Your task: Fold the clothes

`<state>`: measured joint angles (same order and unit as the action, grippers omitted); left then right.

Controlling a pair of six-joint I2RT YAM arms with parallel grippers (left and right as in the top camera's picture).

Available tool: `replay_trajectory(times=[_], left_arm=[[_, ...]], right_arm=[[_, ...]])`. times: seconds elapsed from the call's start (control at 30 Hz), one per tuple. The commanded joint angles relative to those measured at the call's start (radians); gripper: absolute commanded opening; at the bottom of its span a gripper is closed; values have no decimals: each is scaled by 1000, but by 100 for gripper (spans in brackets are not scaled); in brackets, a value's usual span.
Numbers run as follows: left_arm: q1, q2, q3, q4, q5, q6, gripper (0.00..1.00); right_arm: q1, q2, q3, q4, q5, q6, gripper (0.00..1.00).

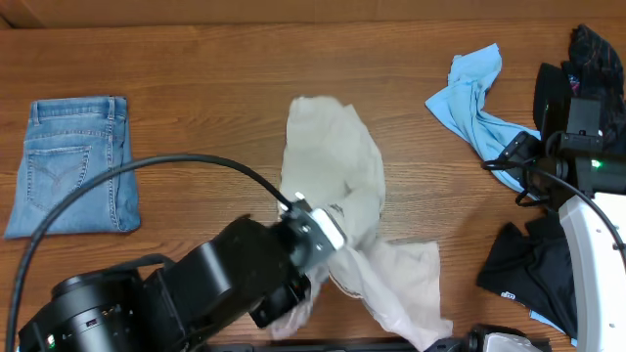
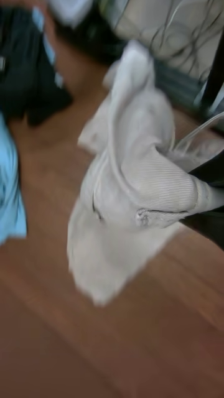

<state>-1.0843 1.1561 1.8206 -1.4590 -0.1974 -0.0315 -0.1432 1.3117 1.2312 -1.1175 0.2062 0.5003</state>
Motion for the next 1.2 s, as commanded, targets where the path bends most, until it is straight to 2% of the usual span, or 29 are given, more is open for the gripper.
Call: replay_trajectory(times=[0.0,0.07,0.2,0.3,0.43,0.5,0.67,0.77,0.97,1.17], left_arm=[[39,10,32,46,-403,-61,4],[98,39,32,85,-505,-29,4],[312,128,32,178,-555,31,4],[579,253,32,237,-417,-2,4],[821,427,32,291,-232,-10,4],[892,517,32,327,-169,-10,4],[934,614,32,381,-142,-5,4],[940,626,32,404,-141,-6,4],[952,615,32,438,-142,-27,4],[954,615,32,416,-142,-36,4]], right_arm=[[-4,-12,20,12,2,-3,79],[-4,-12,20,12,2,-4,79],[-4,-12,20,11,2,-5,79],[-4,-12,20,9,-19,-39,79],[3,-10,20,10,-286,-303,79],[31,-8,19,-8,-420,-409,79],[164,8,19,-45,-455,-465,79],[296,41,19,-37,-455,-479,80],[526,170,19,104,-455,-471,80],[626,357,18,188,-566,-476,80]])
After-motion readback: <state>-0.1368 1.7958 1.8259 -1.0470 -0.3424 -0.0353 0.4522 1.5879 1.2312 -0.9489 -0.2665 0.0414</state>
